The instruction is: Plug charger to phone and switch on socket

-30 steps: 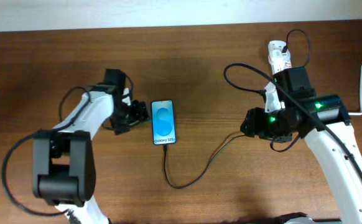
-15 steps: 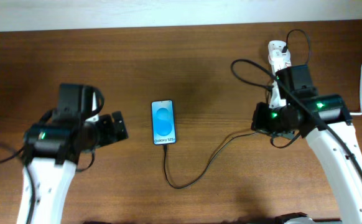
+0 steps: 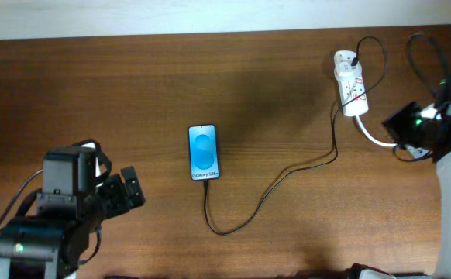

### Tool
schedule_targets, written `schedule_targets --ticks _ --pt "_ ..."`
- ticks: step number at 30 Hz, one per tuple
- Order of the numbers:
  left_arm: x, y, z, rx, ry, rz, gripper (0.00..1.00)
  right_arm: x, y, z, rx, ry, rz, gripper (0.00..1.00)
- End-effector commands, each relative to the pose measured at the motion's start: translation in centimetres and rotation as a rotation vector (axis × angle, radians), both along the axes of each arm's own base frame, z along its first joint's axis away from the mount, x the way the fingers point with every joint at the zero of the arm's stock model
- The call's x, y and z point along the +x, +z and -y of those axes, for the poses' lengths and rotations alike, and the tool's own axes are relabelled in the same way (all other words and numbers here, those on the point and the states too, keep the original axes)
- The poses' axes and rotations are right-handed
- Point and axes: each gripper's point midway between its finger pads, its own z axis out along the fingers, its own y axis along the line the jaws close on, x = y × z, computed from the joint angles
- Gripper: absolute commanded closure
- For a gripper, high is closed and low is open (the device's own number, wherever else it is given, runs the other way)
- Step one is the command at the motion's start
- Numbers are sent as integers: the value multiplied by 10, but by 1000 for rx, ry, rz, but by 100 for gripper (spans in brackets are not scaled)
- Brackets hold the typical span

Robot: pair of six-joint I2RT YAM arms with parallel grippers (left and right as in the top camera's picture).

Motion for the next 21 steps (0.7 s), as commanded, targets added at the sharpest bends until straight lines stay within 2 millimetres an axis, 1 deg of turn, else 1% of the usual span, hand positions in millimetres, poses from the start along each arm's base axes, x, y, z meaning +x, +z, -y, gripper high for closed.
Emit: schedule_targets --ticks 1,2,4,8,10,12,14,15,19,21 --pt "-7 -4 -5 26 3 0 1 22 -7 14 48 0 39 96" --pt "-8 -6 -6 31 5 -5 1 26 -9 19 45 -9 45 96" --pt "-10 -11 -8 45 12 -22 0 37 -11 38 41 -44 59 96" --pt "-12 -19 -9 48 12 -45 1 64 -10 71 40 -98 81 96" --pt "-12 -21 -9 51 12 -52 1 82 -12 79 56 -95 88 96" --pt "-13 -23 -9 51 12 -58 1 98 -18 83 84 -81 88 96" --pt "-14 -25 -9 52 12 -65 1 112 -30 85 122 -78 77 96" --pt "-15 -25 -9 53 12 -70 1 117 -39 88 141 -95 63 96" --pt "-16 -26 -10 53 12 -76 1 130 -75 95 207 -163 22 96" --pt "-16 -26 -10 54 12 -76 1 139 -89 94 247 -169 31 96"
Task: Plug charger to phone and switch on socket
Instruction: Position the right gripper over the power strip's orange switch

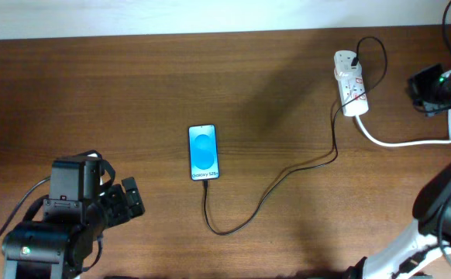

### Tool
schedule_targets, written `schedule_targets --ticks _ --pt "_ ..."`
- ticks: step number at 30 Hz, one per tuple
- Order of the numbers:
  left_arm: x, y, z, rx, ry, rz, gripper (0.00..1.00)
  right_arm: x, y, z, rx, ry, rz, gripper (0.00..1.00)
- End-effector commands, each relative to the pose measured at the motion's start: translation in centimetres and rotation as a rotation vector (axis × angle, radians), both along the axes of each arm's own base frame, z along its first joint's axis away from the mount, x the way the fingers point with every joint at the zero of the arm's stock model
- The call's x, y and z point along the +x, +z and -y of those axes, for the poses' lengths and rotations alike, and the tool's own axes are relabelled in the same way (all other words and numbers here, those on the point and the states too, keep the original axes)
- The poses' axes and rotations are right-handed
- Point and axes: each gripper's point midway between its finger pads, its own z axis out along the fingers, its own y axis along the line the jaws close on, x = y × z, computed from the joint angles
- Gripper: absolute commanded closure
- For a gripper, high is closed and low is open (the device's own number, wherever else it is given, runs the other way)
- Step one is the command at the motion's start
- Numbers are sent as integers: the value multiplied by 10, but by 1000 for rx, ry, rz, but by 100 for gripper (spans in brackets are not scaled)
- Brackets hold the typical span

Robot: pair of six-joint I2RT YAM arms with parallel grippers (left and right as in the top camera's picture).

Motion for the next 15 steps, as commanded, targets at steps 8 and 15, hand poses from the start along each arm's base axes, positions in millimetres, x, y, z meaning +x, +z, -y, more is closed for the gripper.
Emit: schedule_targets --ticks 8,15 --pt "-2 -3 -5 30 2 -11 1 43 -52 -12 218 -23 67 96" --pt "-2 -3 -5 30 2 -11 1 62 -68 -25 248 0 100 96"
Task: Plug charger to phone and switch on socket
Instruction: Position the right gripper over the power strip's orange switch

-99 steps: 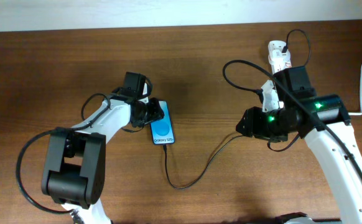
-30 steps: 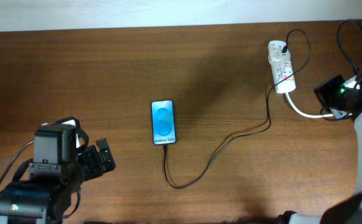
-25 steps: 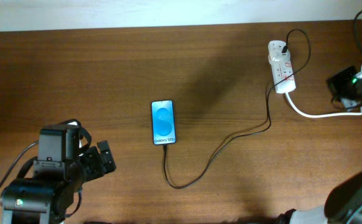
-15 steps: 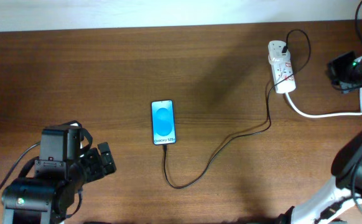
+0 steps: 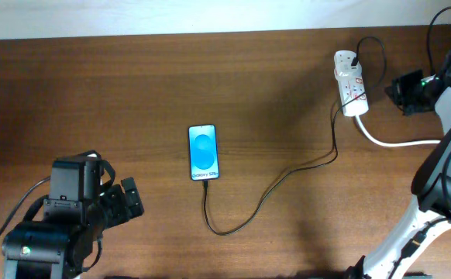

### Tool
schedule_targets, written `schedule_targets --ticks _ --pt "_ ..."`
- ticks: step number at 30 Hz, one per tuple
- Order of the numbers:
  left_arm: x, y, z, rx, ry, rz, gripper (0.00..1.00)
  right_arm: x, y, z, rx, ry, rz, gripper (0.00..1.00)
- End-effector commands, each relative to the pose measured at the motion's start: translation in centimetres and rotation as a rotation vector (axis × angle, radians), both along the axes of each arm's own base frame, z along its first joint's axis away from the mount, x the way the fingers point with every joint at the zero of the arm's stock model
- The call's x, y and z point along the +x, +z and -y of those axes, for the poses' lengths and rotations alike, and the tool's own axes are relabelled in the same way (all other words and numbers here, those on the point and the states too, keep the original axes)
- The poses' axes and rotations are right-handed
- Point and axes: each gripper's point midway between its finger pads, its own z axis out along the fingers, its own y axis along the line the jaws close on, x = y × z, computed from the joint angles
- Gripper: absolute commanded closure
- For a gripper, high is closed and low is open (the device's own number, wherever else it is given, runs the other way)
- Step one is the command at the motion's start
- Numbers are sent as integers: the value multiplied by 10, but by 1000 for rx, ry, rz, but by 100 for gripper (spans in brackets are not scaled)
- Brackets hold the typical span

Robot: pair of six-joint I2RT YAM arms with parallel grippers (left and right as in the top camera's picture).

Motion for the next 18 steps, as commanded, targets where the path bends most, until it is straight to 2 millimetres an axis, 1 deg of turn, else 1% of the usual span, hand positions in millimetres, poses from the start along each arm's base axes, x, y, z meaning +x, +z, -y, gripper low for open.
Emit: schedule_targets --ticks 1,4,8,10,13,14,18 --pt "-2 -3 -3 20 -3 -9 1 17 -1 -13 38 17 38 96" --pt "-1 -3 -3 20 -3 -8 1 26 -1 -22 43 22 60 96" --pt "-1 -3 -3 20 -3 -8 1 39 -2 -39 36 54 89 96" --pt "-1 -3 -3 20 -3 -8 1 45 -8 -48 50 51 87 96" --pt "-1 -3 -3 20 -3 -9 1 47 -19 -57 55 49 67 96" --pt "-2 -3 -3 20 -3 -9 1 48 -22 -57 51 49 64 96" --pt "-1 -3 -3 20 -3 -8 1 51 -24 -57 42 49 72 96"
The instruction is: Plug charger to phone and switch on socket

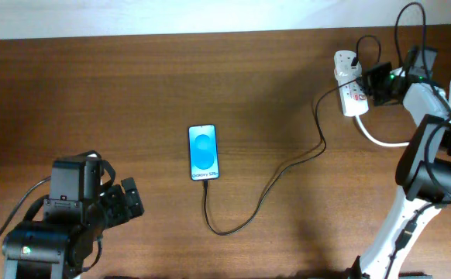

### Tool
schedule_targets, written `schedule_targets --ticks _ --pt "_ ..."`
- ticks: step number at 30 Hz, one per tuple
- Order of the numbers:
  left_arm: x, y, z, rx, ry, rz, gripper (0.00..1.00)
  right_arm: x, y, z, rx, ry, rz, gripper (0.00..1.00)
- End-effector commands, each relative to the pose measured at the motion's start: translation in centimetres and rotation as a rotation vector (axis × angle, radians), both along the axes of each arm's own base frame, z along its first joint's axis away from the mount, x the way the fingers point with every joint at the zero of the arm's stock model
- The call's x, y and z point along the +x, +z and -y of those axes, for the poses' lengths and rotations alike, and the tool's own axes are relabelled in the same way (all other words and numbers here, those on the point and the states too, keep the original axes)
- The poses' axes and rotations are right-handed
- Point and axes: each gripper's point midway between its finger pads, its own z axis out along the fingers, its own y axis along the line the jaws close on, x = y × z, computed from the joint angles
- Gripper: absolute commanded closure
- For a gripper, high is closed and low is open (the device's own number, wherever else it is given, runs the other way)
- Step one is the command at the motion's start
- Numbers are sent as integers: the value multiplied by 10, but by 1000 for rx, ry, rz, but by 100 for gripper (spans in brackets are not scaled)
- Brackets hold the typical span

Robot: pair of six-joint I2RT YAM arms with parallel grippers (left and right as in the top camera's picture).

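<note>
A phone [203, 152] with a lit blue screen lies face up at the table's middle. A black charger cable [266, 190] runs from its lower end in a loop across the wood up to the white socket strip [349, 90] at the back right, where a black plug sits in it. My right gripper [372, 83] is at the strip's right side, touching or almost touching it; whether its jaws are open or shut does not show. My left gripper [130, 200] rests at the front left, far from the phone, fingers close together.
The strip's thick white lead [384, 140] curves off to the right under the right arm. Black robot cables [406, 27] arch above the right wrist. The table's far edge [210, 35] meets a white wall.
My right gripper has moved left from beside the strip to right against its right side. The charger cable near the strip has shifted left. The left arm has stayed still.
The phone lay lit with the cable in it throughout. My right gripper was first lower right of the strip, then far right at the table's edge, then nearer the strip, and now is against it. The left arm settled back slightly at the front left.
</note>
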Motion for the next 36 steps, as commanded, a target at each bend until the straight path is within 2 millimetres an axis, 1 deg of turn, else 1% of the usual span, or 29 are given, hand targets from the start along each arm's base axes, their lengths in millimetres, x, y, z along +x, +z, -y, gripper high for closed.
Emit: schedule_targets --ticks 1,5,15,22,25,28,30,31,33,36 --pt "-1 -2 -3 20 -3 -6 1 7 -2 3 -16 -13 9 96" --pt "-1 -2 -3 20 -3 -6 1 9 -3 8 -39 -30 10 96" --pt "-1 -2 -3 20 -3 -6 1 11 0 7 -31 -28 26 96" --pt "-1 -2 -3 20 -3 -6 1 14 -1 0 -52 -25 21 96" --pt "-1 -2 -3 20 -3 -6 1 17 -1 -7 -60 -18 26 96" --pt "-1 -2 -3 20 -3 -6 1 17 -10 -13 -53 -22 3 96" --pt "-1 -2 -3 20 -3 -6 1 14 -22 -18 -38 -14 -23 96" --pt "-1 -2 -3 20 -3 -6 1 12 -30 -22 -27 -11 -45 96" --pt "-1 -2 -3 20 -3 -6 1 9 -39 -32 1 14 -62 96" --pt "-1 -2 -3 20 -3 -7 1 9 -45 -45 22 43 -72 96"
